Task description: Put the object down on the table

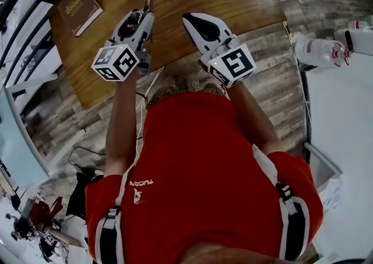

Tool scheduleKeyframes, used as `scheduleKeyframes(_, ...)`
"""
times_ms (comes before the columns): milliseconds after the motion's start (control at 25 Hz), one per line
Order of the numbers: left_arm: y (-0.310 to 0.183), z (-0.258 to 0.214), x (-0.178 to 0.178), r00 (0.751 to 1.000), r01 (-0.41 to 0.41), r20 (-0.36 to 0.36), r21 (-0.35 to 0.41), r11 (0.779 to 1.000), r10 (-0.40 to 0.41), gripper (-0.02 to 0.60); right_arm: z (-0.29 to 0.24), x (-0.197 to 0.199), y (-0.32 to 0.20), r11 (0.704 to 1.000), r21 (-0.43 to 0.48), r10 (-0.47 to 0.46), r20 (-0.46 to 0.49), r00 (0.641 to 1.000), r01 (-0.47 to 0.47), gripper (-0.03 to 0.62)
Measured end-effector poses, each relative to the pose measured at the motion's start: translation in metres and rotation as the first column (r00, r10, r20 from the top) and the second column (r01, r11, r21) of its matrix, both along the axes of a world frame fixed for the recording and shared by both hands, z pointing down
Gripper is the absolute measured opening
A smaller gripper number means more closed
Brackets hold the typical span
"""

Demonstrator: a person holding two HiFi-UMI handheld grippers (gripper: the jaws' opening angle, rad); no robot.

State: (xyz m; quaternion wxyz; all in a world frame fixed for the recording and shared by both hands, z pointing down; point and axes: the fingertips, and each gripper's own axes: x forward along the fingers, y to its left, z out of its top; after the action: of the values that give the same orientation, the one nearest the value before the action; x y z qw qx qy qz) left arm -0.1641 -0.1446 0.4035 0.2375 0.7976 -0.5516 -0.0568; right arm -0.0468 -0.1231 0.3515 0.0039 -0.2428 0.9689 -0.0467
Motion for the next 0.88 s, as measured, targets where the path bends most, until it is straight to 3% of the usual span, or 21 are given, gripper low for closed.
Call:
scheduleKeyframes(200, -0.017, 0.043, -0.002, 0.999, -0.032, 0.029, -0.135, 0.990, 0.036, 0.219, 0.009, -0.004, -0.005, 1.000, -0.014, 0.021, -0.026, 0.999, -0.022, 0.025)
scheduleKeyframes(400, -0.030, 0.078, -0.002, 0.995, -0.068, 0.054, -0.254, 0.965, 0.084, 0.219, 0.017, -0.007, -0.009, 0.999, -0.027, 0.038, -0.048, 0.998, -0.039, 0.025)
scheduleKeyframes(880, -0.045, 0.130, 0.003, 0.986, -0.093, 0.089, -0.418, 0.904, 0.143, 0.221, 0.030, 0.001, -0.017, 0.996, -0.059, 0.061, -0.080, 0.995, -0.066, 0.025)
